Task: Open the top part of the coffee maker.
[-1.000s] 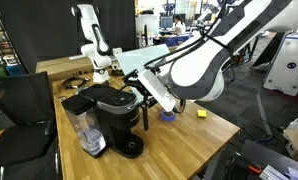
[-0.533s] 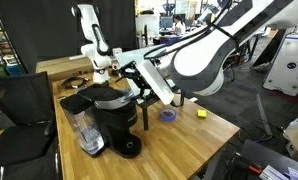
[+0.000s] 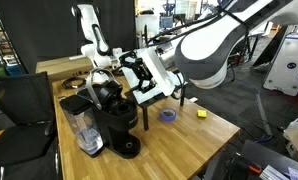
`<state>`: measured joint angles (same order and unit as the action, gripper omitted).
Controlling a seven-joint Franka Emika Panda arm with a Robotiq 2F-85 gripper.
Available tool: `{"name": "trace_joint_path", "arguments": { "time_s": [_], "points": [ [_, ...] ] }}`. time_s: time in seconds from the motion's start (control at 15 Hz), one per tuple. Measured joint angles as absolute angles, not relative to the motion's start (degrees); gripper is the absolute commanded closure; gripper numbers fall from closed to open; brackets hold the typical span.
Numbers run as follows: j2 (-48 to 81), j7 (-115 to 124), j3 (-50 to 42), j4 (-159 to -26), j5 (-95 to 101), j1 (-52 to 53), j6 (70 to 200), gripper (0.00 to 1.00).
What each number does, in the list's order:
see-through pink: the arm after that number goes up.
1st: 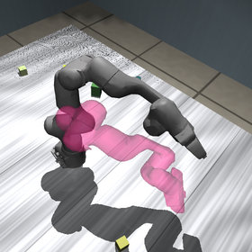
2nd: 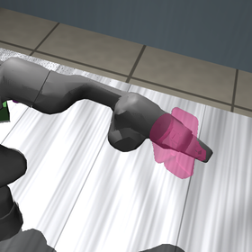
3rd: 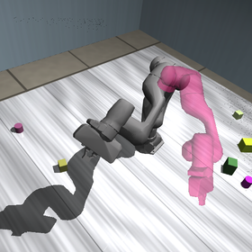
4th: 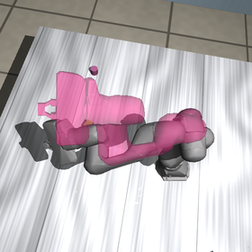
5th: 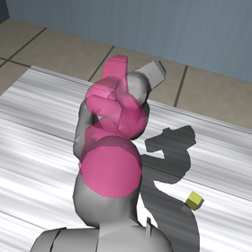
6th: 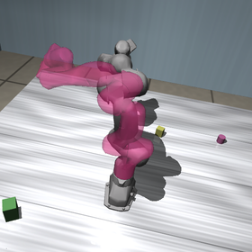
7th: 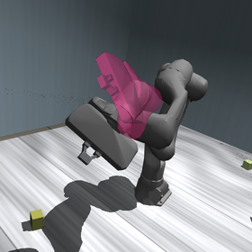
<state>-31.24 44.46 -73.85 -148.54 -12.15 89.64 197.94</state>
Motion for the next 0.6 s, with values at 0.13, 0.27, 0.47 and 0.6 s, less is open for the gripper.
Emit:
{"name": "trace_joint_path", "arguments": {
  "time_s": [0.13,0.27,0.47,0.6],
  "points": [
    [-32.2,43.8,-73.1,-148.6,-12.2,89.1,197.9,0.0],
    [-32.8,42.7,-73.0,-149.3,-12.2,89.1,197.8,0.0],
    [-33.1,39.6,-73.0,-152.4,-12.2,89.1,195.5,0.0],
    [-33.1,37.1,-72.9,-153.1,-12.2,88.5,192.0,0.0]
  ]
}}
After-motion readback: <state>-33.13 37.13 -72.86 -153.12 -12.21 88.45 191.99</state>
